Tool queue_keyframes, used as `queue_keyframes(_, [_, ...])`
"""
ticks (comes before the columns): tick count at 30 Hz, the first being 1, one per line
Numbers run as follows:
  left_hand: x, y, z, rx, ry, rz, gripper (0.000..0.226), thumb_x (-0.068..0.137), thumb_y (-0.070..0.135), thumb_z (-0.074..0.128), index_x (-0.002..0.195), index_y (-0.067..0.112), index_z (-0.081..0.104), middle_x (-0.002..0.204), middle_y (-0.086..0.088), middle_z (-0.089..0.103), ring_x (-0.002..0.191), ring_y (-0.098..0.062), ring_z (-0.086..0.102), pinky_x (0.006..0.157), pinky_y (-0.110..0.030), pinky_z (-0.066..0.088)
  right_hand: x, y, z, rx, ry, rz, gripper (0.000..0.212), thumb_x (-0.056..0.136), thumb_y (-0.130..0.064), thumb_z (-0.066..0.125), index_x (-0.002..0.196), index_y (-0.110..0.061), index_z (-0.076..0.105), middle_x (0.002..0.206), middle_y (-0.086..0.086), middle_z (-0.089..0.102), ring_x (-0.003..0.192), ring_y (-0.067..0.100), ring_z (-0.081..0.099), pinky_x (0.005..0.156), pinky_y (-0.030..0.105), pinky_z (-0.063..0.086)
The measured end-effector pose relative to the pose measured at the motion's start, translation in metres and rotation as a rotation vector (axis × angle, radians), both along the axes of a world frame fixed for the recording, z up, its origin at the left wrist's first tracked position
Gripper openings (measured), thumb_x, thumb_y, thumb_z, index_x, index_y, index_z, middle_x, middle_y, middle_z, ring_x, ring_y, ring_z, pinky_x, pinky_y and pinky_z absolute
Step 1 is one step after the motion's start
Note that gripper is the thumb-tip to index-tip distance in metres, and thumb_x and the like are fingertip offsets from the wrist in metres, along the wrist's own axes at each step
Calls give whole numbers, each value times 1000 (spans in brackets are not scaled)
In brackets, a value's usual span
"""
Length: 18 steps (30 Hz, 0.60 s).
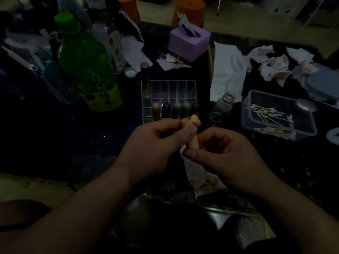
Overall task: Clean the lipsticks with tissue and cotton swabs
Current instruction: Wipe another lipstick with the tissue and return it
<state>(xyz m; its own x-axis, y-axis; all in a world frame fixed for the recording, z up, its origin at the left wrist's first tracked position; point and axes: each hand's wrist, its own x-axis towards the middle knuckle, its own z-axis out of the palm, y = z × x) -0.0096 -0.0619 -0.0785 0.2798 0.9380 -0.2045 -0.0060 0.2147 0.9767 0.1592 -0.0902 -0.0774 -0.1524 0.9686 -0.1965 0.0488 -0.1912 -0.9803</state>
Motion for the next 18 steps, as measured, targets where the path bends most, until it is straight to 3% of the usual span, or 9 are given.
queue_keyframes(2, [0, 0, -1, -31, -46, -8, 15, 78, 36, 80, 91, 28, 80, 103, 3, 77, 102, -15, 72, 94, -42, 55, 1, -1, 3, 16, -15, -29, 22, 69, -17, 77, 86, -4, 71, 68, 3, 69, 55, 4, 58, 51, 14, 44])
queue_keyframes(5, [-1, 3, -2, -77, -172, 49, 19, 75, 32, 81, 92, 24, 80, 100, 1, 77, 91, -13, 69, 79, -34, 56, 9, 2, 9, 22, -10, -153, 24, 68, -28, 75, 85, -11, 73, 75, 11, 70, 54, 6, 56, 49, 19, 41])
queue_keyframes(9, [-4, 8, -1, -205, -329, 136, 20, 76, 24, 63, 86, 21, 80, 77, -3, 68, 70, -14, 58, 62, -30, 48, 24, 8, 17, -5, 21, -255, 13, 74, -28, 70, 80, -17, 76, 72, 13, 66, 50, 20, 43, 45, 25, 34])
queue_keyframes(13, [-3, 9, -2, -239, -401, 181, 22, 77, 20, 61, 90, 12, 76, 71, -3, 55, 58, -12, 46, 56, -30, 39, 26, 5, 14, -31, 60, -178, 14, 75, -22, 68, 79, -10, 74, 58, 5, 56, 44, 15, 36, 43, 21, 28])
queue_keyframes(18, [-2, 8, -2, -230, -388, 157, 26, 82, 26, 62, 96, 6, 71, 62, -3, 45, 55, -12, 39, 53, -28, 40, 23, 2, 7, -8, -23, -61, 14, 80, -23, 73, 79, -9, 73, 58, 3, 57, 43, 12, 38, 45, 24, 31])
